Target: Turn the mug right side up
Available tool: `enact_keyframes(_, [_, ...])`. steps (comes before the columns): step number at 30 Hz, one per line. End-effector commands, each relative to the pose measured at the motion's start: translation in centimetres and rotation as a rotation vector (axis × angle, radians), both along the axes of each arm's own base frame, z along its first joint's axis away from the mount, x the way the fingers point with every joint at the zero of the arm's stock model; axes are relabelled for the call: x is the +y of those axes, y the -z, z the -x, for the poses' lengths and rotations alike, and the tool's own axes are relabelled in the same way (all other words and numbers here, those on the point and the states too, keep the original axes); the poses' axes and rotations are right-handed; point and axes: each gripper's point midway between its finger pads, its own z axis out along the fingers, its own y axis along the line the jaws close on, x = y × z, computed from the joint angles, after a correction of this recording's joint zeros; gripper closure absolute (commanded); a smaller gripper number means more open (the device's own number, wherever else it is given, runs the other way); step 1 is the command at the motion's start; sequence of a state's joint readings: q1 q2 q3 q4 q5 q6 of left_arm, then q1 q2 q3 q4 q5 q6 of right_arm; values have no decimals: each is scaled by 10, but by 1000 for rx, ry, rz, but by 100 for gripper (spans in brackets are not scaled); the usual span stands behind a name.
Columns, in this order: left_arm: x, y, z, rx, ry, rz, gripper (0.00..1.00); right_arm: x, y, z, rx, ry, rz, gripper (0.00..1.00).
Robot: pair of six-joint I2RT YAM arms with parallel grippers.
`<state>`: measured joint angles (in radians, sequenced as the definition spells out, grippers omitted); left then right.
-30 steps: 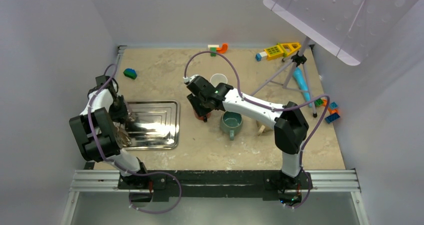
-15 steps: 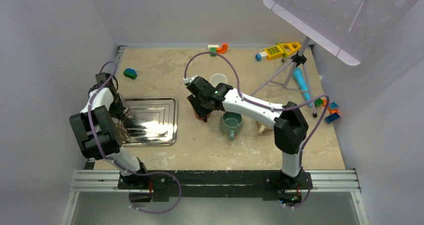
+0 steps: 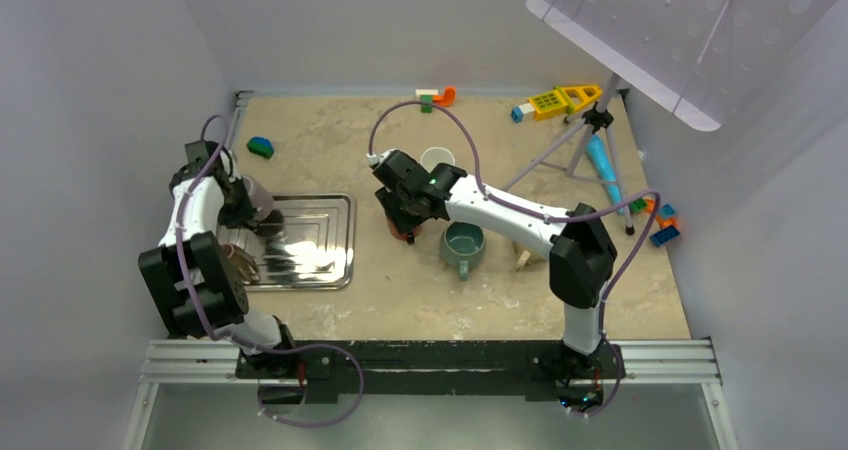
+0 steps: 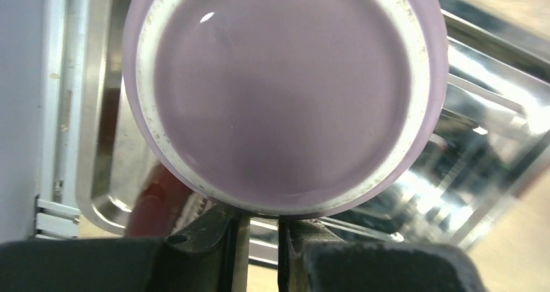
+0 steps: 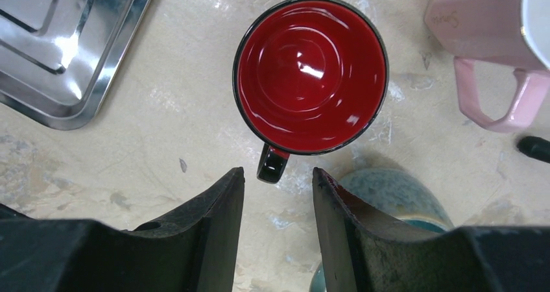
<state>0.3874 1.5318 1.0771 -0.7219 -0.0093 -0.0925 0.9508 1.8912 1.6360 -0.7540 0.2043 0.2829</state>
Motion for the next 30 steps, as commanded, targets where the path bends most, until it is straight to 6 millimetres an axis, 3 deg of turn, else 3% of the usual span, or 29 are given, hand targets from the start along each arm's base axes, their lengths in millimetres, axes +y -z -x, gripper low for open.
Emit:
enact_keyframes(1, [-34,-72,-26,-210,99,122,100,3,-44,-10,-94,22,-56,53])
enact_keyframes(6, [-80,-120,-28,-283,203,241,100,4,-76,-11,-131,21,-105,46])
enact_keyframes(9, [-123,-159,-26,-347,314,362,100,11,-116,-11,-175,5,-201,40])
enact_keyframes(14, [-177,-233,-10,-459,465,541,100,37,-220,2,-303,-99,-563,18])
enact_keyframes(16, [-192,-262,0,-515,523,586,100,45,-279,12,-386,-147,-765,15])
enact_keyframes(18, [-205,-284,10,-554,573,628,100,49,-324,19,-454,-184,-925,13])
enact_keyframes(21, [-223,-312,27,-600,645,721,100,47,-375,30,-494,-242,-1155,12])
enact_keyframes(23, [-231,-325,37,-616,666,771,100,47,-390,29,-468,-264,-1260,11])
enact_keyframes(30, [-248,-369,68,-719,757,864,100,66,-396,18,-312,-281,-1341,10])
